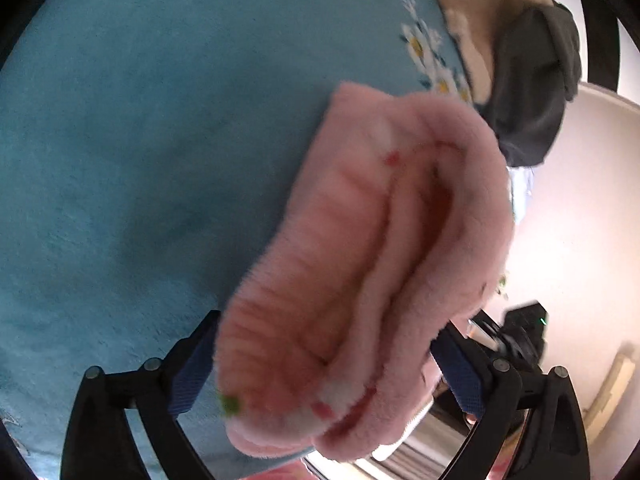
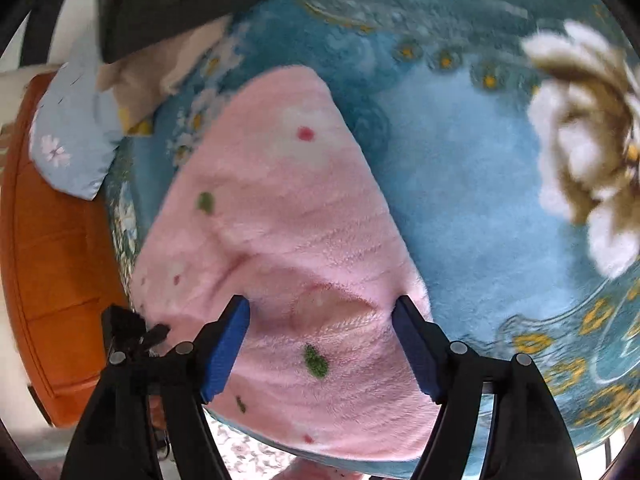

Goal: Fold clothes

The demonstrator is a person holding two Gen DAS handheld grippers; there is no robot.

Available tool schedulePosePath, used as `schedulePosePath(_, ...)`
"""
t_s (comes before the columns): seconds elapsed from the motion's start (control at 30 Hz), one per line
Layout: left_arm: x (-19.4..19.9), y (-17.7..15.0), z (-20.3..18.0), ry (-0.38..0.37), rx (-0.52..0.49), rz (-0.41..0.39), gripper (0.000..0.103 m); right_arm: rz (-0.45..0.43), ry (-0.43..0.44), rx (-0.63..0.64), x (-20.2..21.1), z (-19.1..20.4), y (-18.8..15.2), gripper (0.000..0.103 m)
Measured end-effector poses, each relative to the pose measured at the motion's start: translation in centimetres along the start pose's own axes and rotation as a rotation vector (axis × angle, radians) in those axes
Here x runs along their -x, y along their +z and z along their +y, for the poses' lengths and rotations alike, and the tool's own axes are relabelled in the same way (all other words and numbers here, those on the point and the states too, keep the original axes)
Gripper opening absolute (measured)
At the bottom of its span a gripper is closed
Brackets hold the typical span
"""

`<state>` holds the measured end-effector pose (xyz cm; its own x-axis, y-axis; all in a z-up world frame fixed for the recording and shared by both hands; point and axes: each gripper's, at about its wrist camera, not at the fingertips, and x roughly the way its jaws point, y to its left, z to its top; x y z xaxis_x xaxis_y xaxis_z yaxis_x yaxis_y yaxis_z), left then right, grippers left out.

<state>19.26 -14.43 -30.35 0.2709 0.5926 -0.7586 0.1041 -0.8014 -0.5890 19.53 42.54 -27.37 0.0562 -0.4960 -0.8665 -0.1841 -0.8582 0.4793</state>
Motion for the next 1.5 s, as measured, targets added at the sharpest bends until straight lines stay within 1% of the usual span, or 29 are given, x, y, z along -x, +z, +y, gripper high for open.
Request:
schedulePosePath(0.1, -0.1, -0.2, 0.1, 0.006, 0.006, -0.016, 0.100, -0.047, -0.005, -0.030, 1.0, -1.1, 0.5, 0.075)
schedulePosePath(0.17, -0.3, -0.2, 0.2, 0.005, 0.024, -0.024, 0.100, -0.061, 0.003, -0.095, 0.7, -2.5, 0.9, 0.075)
schedulePosePath(0.23, -0.5, -0.3, 0.2, 0.006, 0.042, -0.038, 0.100, -0.047, 0.045, -0.144, -0.4, -3.1, 1.2, 0.075)
schedulePosePath(0.3, -0.5, -0.4, -0.1, 0.010, 0.048, -0.052, 0.098, -0.019, 0.060, -0.153, -1.7, -3.0, 1.2, 0.075)
schedulePosePath(0.37, -0.3, -0.6, -0.2, -0.008, 0.061, -0.064, 0.089, -0.021, 0.048, -0.147, -2.3, -2.6, 1.3, 0.075)
schedulePosePath(0.4, -0.2, -0.7, -0.3, -0.018, 0.068, -0.070, 0.081, -0.027, 0.041, -0.147, -2.4, -2.4, 1.4, 0.075)
schedulePosePath(0.47, 0.0, -0.9, -0.9, -0.003, 0.071, -0.080, 0.076, -0.030, 0.029, -0.158, -2.6, -2.2, 1.4, 0.075)
schedulePosePath(0.5, 0.0, -1.1, -1.2, 0.006, 0.073, -0.084, 0.069, -0.027, 0.023, -0.169, -2.6, -2.1, 1.4, 0.074)
schedulePosePath(0.57, 0.3, -1.3, -2.0, 0.033, 0.067, -0.096, 0.060, -0.019, 0.018, -0.184, -2.5, -1.9, 1.4, 0.062)
schedulePosePath(0.6, 0.5, -1.6, -2.6, 0.052, 0.060, -0.106, 0.052, -0.014, 0.019, -0.187, -2.4, -1.6, 1.5, 0.045)
schedulePosePath(0.63, 0.8, -1.9, -3.3, 0.074, 0.052, -0.118, 0.048, -0.007, 0.026, -0.182, -2.3, -1.3, 1.6, 0.030)
schedulePosePath(0.7, 1.5, -2.6, -4.6, 0.120, 0.034, -0.142, 0.043, -0.008, 0.027, -0.152, -1.6, -0.1, 1.6, 0.020)
schedulePosePath(0.73, 2.1, -3.1, -5.3, 0.135, 0.020, -0.153, 0.041, -0.010, 0.022, -0.135, -1.2, 0.4, 1.6, 0.019)
schedulePosePath(0.77, 2.8, -3.7, -6.1, 0.149, 0.005, -0.163, 0.040, -0.012, 0.019, -0.122, -0.6, 0.7, 1.4, 0.018)
schedulePosePath(0.83, 4.2, -4.9, -7.5, 0.177, -0.026, -0.185, 0.039, -0.009, 0.040, -0.102, 1.0, 1.4, 1.3, 0.017)
schedulePosePath(0.87, 5.0, -5.8, -8.6, 0.179, -0.035, -0.200, 0.039, -0.007, 0.051, -0.092, 1.8, 1.8, 1.2, 0.017)
schedulePosePath(0.97, 7.6, -8.5, -9.9, 0.175, -0.055, -0.236, 0.039, -0.008, 0.080, -0.044, 4.5, 3.0, 0.9, 0.017)
schedulePosePath(1.03, 9.0, -9.1, -11.7, 0.174, -0.065, -0.267, 0.039, -0.013, 0.106, -0.010, 6.6, 3.8, 0.6, 0.017)
schedulePosePath(1.17, 11.6, -12.3, -14.5, 0.158, -0.063, -0.330, 0.039, -0.016, 0.140, 0.059, 10.8, 4.8, -0.1, 0.017)
schedulePosePath(1.27, 12.7, -13.5, -16.3, 0.152, -0.088, -0.343, 0.039, -0.023, 0.144, 0.092, 13.3, 5.7, -0.4, 0.017)
schedulePosePath(1.37, 12.6, -12.3, -19.0, 0.151, -0.152, -0.351, 0.039, -0.068, 0.154, 0.106, 16.0, 6.3, -1.0, 0.017)
schedulePosePath(1.5, 13.5, -11.3, -22.3, 0.109, -0.240, -0.356, 0.039, -0.159, 0.167, 0.084, 19.8, 6.8, -1.6, 0.017)
